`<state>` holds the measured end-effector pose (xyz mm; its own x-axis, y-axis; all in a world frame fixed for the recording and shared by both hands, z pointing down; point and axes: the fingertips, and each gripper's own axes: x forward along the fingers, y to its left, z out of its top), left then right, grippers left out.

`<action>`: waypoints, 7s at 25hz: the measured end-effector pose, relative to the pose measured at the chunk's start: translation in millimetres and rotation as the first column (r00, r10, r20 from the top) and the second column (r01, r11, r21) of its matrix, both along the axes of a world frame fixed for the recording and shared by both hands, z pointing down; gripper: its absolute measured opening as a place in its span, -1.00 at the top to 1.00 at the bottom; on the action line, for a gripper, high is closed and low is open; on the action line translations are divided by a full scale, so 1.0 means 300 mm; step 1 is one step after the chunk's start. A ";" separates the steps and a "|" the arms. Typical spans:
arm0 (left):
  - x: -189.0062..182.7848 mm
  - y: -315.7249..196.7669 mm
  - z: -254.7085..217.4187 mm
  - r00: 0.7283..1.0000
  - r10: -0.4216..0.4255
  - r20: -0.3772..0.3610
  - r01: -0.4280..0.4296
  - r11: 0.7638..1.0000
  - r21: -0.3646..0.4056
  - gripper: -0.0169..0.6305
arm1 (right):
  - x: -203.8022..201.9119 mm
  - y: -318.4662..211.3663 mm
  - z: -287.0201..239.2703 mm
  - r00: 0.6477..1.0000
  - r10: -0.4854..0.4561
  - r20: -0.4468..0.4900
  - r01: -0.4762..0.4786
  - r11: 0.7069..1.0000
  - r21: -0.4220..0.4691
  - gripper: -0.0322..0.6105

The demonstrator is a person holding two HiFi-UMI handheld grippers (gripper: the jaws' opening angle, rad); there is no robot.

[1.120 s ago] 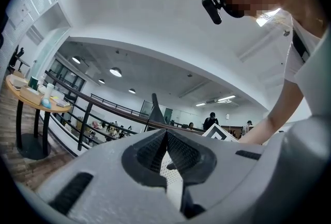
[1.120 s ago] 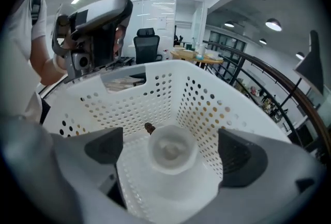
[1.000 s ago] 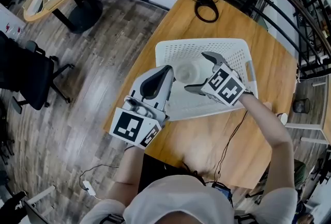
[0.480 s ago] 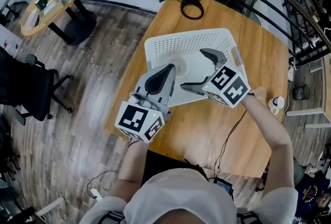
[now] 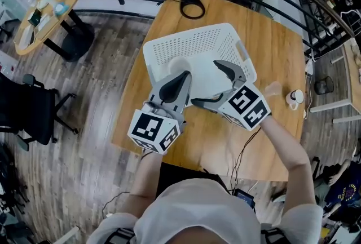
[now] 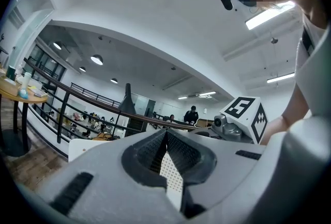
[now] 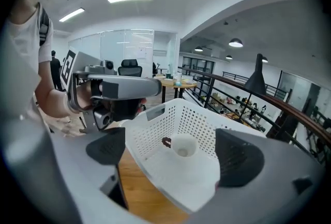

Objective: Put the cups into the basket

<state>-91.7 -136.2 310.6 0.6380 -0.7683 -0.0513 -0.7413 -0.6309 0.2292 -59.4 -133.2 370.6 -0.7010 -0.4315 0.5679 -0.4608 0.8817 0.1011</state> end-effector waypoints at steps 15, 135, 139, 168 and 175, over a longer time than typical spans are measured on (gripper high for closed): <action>0.161 0.066 0.031 0.995 0.102 0.020 -0.101 0.995 -0.017 0.92 | 0.183 0.071 -0.024 0.960 0.274 0.062 -0.281 0.943 0.180 0.86; 1.162 0.054 0.684 0.907 0.415 0.075 -0.383 0.886 -0.262 0.92 | 1.397 -0.160 0.675 0.459 0.878 0.135 -0.880 0.470 -0.065 -0.13; 1.159 0.052 0.676 0.908 0.412 0.070 -0.383 0.887 -0.258 0.92 | 1.399 -0.158 0.664 0.460 0.877 0.138 -0.880 0.471 -0.062 -0.13; 1.056 0.215 0.321 0.897 0.442 0.032 -0.435 0.892 -0.127 0.92 | 1.246 0.059 0.248 0.471 0.860 0.196 -0.880 0.474 0.036 -0.13; 0.990 0.285 0.282 0.891 0.452 0.033 -0.446 0.887 -0.120 0.92 | 1.155 0.152 0.182 0.472 0.858 0.203 -0.880 0.473 0.043 -0.13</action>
<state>205.2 -50.7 395.2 0.9154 -0.3975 0.0628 -0.3986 -0.8738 0.2785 287.1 -87.4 425.3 0.0153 -0.9185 0.3952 -0.9991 0.0019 0.0431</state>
